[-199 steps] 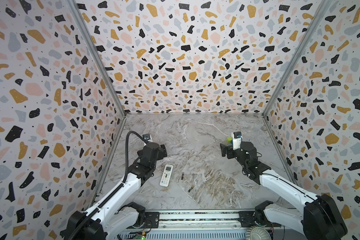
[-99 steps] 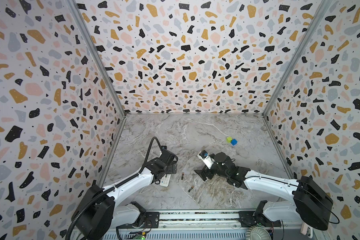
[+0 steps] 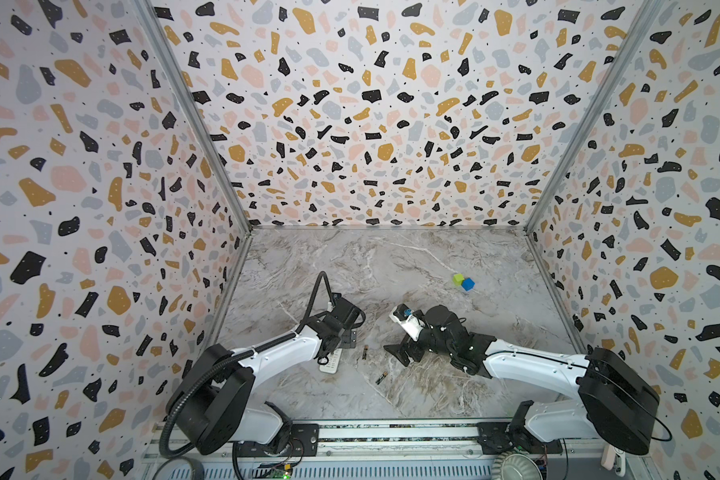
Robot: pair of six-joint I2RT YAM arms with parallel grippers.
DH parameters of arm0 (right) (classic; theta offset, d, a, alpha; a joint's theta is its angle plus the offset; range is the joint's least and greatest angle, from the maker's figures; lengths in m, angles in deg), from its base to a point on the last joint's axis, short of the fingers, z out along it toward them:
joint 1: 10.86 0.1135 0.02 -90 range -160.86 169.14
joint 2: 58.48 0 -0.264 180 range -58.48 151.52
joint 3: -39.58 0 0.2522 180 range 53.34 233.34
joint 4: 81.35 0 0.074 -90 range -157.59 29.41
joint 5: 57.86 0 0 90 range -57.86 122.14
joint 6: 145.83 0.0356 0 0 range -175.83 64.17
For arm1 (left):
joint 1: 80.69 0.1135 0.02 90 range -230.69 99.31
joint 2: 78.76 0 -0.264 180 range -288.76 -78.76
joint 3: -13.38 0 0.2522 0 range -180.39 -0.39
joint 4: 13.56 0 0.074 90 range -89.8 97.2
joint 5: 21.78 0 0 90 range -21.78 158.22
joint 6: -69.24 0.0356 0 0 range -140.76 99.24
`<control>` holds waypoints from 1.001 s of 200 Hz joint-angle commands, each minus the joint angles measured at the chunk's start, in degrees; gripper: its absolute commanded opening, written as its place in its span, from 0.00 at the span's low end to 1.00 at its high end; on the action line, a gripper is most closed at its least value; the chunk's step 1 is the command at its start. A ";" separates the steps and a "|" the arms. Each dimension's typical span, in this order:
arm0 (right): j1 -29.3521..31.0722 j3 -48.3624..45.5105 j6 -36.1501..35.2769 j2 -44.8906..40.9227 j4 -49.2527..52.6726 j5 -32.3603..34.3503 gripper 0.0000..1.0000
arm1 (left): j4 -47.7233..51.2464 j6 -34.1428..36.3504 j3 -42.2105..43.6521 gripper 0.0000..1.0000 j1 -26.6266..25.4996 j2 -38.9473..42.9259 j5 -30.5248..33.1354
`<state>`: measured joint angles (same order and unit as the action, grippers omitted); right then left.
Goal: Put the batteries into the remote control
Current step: 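Grasp the white remote with the left gripper while the right gripper approaches, then lift the remote with the left gripper and turn it toward the right gripper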
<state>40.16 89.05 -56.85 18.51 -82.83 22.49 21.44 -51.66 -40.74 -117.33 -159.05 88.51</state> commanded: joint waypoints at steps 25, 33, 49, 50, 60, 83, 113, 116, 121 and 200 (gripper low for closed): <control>0.30 1.22 -0.23 0.77 -0.65 -1.24 0.99 | -0.50 0.19 -0.51 0.83 -0.61 -2.15 0.54; 0.29 1.39 -0.18 1.01 -0.66 -1.20 0.99 | -0.67 0.18 -0.42 0.82 -0.62 -2.52 0.51; 0.30 1.73 -0.21 1.57 -0.25 -1.24 0.99 | -1.06 0.31 -0.13 0.78 -0.71 -2.91 0.46; 0.30 1.73 -0.17 1.62 -0.19 -1.25 0.99 | -1.13 0.31 -0.13 0.78 -0.71 -2.92 0.46; 0.26 1.92 -0.15 1.75 -0.02 -1.17 0.99 | -1.42 0.31 0.16 0.76 -0.71 -3.07 0.43; 0.30 1.93 -0.13 1.68 0.09 -0.82 0.99 | -1.93 0.37 0.60 0.73 -0.71 -3.95 0.45; 0.30 1.91 -0.18 1.58 0.04 -0.38 0.99 | -2.56 0.51 0.85 0.67 -0.72 -5.10 0.45; 0.30 1.91 -0.16 1.65 0.04 -0.44 0.99 | -2.60 0.54 0.89 0.66 -0.71 -5.20 0.47; 0.30 1.91 -0.14 1.61 0.04 -0.37 0.99 | -2.77 0.57 0.84 0.66 -0.72 -5.46 0.51; 0.30 1.78 -0.38 0.54 1.00 1.05 1.00 | -5.58 1.62 1.36 0.50 -0.73 -8.39 0.09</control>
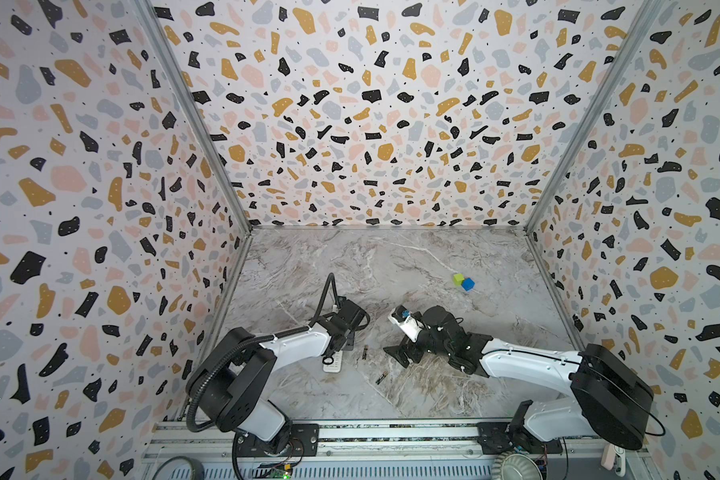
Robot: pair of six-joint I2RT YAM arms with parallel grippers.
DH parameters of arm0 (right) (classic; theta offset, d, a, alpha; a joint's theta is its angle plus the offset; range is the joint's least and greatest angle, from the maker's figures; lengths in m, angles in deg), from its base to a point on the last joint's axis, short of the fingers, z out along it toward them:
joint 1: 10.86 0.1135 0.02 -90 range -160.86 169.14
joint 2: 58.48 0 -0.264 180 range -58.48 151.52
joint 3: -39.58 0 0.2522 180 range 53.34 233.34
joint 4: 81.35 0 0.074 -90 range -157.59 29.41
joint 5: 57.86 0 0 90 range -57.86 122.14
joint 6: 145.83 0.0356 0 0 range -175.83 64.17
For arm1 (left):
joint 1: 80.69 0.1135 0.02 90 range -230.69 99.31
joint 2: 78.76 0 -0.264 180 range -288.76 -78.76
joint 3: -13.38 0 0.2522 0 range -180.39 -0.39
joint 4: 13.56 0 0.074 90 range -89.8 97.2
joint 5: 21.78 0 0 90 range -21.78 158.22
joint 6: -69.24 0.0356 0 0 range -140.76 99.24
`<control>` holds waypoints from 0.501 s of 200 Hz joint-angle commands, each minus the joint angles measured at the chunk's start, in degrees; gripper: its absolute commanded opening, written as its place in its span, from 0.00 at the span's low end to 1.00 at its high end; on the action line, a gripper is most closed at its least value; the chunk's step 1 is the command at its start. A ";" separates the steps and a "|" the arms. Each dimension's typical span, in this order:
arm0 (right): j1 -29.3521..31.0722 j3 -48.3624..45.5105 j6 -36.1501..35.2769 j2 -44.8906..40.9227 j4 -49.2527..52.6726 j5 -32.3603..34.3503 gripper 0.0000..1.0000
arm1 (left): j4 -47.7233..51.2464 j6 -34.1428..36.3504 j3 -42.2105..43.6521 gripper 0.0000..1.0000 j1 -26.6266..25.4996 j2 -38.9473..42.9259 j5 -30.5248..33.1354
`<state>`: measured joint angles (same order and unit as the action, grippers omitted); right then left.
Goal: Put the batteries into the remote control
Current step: 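Lift the remote with the left gripper and turn it toward the right gripper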
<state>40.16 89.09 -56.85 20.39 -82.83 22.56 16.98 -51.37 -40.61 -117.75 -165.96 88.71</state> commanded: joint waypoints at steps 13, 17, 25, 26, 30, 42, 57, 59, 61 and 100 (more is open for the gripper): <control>0.30 1.62 -0.28 -2.27 1.08 1.45 0.99 | -2.00 1.51 1.50 0.46 -0.30 -1.58 -0.04; 0.30 1.67 -0.15 -2.52 1.35 1.73 1.00 | -2.34 1.53 1.61 0.46 -0.30 -1.59 -0.03; 0.30 1.99 0.16 -3.12 2.04 1.99 1.00 | -2.81 1.68 1.68 0.44 -0.30 -1.48 -0.03; 0.30 2.06 0.19 -3.25 2.18 2.05 1.00 | -2.89 1.69 1.66 0.44 -0.30 -1.48 -0.07; 0.30 2.30 0.43 -3.64 2.72 2.10 1.00 | -3.05 1.77 1.64 0.44 -0.30 -1.48 -0.10; 0.28 2.67 1.63 -5.19 3.89 2.20 1.00 | -3.49 2.19 1.53 0.42 -0.30 -1.32 -0.05; 0.30 1.96 3.80 -7.94 4.21 1.57 1.00 | -3.74 2.71 0.91 0.40 -0.30 -0.75 0.47; 0.30 1.85 4.13 -8.36 4.25 1.45 1.00 | -3.72 2.78 0.89 0.39 -0.30 -0.62 0.57; 0.30 1.64 4.50 -8.71 4.19 1.40 1.00 | -3.75 2.87 0.80 0.39 -0.30 -0.52 0.59; 0.30 -2.49 12.09 -16.78 4.95 -0.37 1.00 | -3.62 2.66 -0.34 0.35 -0.30 5.94 2.63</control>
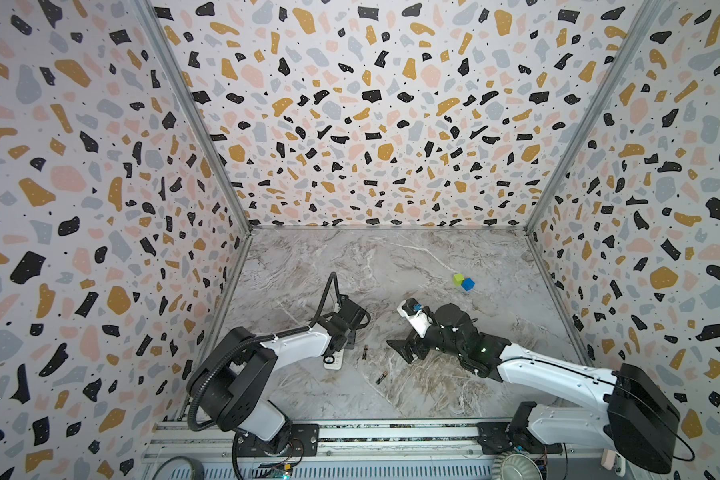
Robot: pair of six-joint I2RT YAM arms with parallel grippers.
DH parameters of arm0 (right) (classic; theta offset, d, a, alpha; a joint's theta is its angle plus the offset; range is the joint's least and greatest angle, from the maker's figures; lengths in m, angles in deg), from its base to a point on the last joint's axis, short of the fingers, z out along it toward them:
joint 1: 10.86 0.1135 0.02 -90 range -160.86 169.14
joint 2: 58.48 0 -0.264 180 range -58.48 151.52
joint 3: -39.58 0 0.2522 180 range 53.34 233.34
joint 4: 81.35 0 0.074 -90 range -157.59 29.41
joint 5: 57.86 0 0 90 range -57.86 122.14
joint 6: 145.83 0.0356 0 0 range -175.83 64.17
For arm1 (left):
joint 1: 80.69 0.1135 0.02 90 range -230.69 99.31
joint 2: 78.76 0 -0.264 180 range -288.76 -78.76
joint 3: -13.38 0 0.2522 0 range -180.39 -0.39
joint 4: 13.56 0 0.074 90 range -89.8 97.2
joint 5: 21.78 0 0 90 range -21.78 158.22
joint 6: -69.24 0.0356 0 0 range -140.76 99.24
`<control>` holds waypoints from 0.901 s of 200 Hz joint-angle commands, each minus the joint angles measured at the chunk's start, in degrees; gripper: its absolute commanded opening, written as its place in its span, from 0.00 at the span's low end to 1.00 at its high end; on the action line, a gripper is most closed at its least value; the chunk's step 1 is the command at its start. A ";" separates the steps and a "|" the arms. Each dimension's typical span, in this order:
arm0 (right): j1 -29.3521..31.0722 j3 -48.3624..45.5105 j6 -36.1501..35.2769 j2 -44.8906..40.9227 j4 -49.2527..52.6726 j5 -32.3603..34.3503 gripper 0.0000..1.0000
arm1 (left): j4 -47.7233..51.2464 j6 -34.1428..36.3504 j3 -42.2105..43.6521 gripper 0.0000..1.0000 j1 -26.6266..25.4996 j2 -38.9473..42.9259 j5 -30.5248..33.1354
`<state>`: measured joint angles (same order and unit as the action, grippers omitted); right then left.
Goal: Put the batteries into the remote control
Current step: 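Lift the remote with the left gripper and turn it toward the right gripper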
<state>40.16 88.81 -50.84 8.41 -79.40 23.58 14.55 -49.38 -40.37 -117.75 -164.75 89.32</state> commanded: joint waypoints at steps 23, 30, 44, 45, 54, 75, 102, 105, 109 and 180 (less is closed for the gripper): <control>0.24 -4.10 9.71 -9.88 1.92 -2.22 0.99 | -3.39 0.55 0.46 0.32 -0.30 10.69 0.34; 0.23 -4.49 10.83 -11.42 2.14 -2.54 0.99 | -4.25 0.54 0.71 0.32 -0.30 12.51 -0.53; 0.20 -5.10 12.66 -14.31 1.99 -3.59 0.99 | -6.98 0.28 1.78 0.32 -0.34 16.48 -3.85; 0.21 -5.12 12.76 -14.45 1.93 -3.71 0.98 | -7.19 0.26 1.81 0.32 -0.32 16.83 -4.26; 0.28 -5.39 13.73 -15.98 1.50 -4.75 0.98 | -9.78 0.03 2.71 0.32 -0.30 19.60 -7.90; 0.19 -5.57 15.44 -17.54 -0.39 -7.90 0.97 | -16.50 -0.97 5.15 0.31 -0.47 26.36 -17.53; 0.15 -5.18 18.25 -16.59 -4.75 -13.98 0.95 | -22.81 -1.86 6.50 0.29 -0.73 32.76 -26.70; 0.13 -5.15 18.90 -16.40 -5.71 -14.82 0.95 | -23.25 -2.00 6.50 0.29 -0.69 33.22 -27.33; 0.08 -5.10 19.61 -16.32 -6.65 -15.56 0.94 | -23.61 -2.19 6.42 0.29 -0.73 33.82 -28.32; -3.54 -5.25 28.93 -10.12 -28.23 -29.49 0.93 | -34.47 -5.29 5.17 0.26 -0.91 37.32 -42.77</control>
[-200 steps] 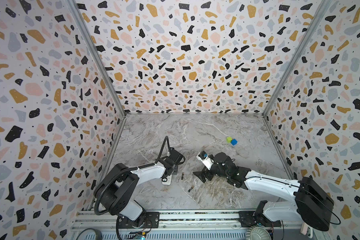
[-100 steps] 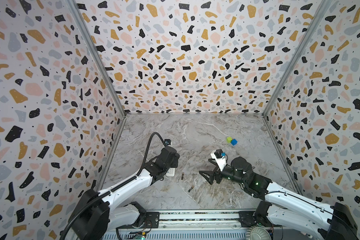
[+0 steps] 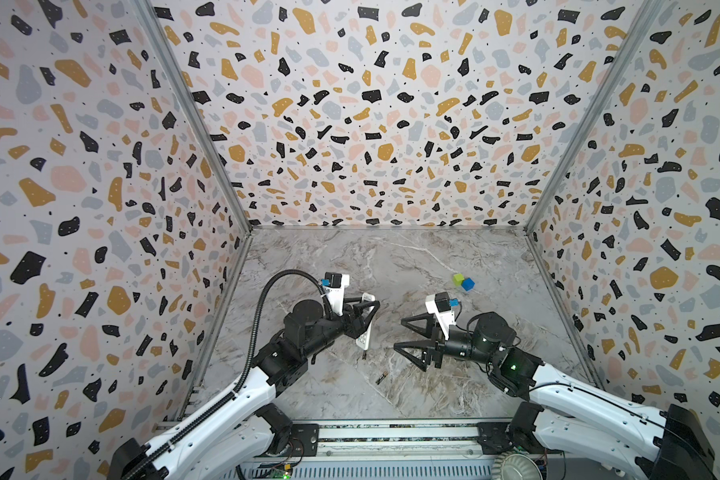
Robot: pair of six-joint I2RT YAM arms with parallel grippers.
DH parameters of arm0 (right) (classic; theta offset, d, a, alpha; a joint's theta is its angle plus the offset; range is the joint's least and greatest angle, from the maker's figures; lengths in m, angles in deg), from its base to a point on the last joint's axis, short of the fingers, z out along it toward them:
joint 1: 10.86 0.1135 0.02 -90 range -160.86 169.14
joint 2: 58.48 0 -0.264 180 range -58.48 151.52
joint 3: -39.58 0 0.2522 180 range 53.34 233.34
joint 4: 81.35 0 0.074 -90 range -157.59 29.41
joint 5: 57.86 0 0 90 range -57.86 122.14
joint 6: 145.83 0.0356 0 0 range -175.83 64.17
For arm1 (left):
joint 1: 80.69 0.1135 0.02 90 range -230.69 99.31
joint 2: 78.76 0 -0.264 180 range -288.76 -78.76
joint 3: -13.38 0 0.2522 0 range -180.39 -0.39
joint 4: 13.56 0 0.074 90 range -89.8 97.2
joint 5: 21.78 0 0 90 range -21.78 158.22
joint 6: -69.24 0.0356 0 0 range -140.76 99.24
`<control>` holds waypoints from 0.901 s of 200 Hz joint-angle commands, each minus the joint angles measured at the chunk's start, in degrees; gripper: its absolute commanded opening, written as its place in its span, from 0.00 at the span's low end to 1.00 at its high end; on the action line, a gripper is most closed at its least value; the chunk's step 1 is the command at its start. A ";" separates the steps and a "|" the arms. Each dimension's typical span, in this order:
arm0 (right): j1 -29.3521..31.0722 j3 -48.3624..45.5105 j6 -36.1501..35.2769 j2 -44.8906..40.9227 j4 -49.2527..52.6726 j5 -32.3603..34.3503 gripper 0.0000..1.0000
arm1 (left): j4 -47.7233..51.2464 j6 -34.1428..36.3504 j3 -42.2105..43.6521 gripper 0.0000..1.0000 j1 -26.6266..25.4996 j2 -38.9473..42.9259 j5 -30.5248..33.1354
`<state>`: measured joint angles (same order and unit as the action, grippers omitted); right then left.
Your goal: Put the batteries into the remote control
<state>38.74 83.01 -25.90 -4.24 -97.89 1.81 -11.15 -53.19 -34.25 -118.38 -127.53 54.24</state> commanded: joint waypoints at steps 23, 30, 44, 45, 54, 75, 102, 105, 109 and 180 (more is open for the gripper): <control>-5.45 -0.14 6.74 6.71 -16.73 -14.04 0.93 | -15.09 -4.17 -1.29 0.25 -0.36 -2.33 -11.66; -6.10 -0.14 7.28 7.46 -17.94 -15.30 0.93 | -17.20 -5.10 -1.44 0.24 -0.44 -3.14 -12.83; -7.12 -0.62 7.86 8.35 -21.33 -16.78 0.93 | -20.25 -6.36 -2.03 0.24 -0.78 -4.63 -14.35; -7.14 -0.64 7.86 8.43 -21.48 -16.85 0.93 | -20.44 -6.39 -2.06 0.24 -0.79 -4.78 -14.42; -7.41 -0.54 7.65 8.84 -22.48 -17.45 0.94 | -21.49 -6.73 -2.61 0.23 -1.10 -5.52 -14.99; -7.50 0.24 6.74 10.04 -22.97 -19.30 0.94 | -23.09 -7.24 -3.86 0.23 -1.93 -6.78 -15.92; -7.66 0.22 6.29 11.35 -23.81 -20.03 0.94 | -25.09 -7.85 -4.38 0.23 -2.78 -8.08 -15.91; -7.74 0.19 6.36 11.45 -23.91 -20.05 0.94 | -25.40 -7.96 -4.43 0.23 -2.82 -8.25 -15.91; -7.83 0.06 6.58 11.64 -24.15 -20.08 0.94 | -25.87 -8.24 -4.32 0.23 -2.97 -8.49 -15.91; -8.52 -2.38 11.22 13.79 -33.45 -20.74 0.92 | -30.65 -10.26 -5.02 0.23 -4.65 -11.08 -15.65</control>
<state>30.32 80.96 -16.17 10.14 -126.59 -17.81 -35.76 -62.50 -36.83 -122.49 -138.55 39.68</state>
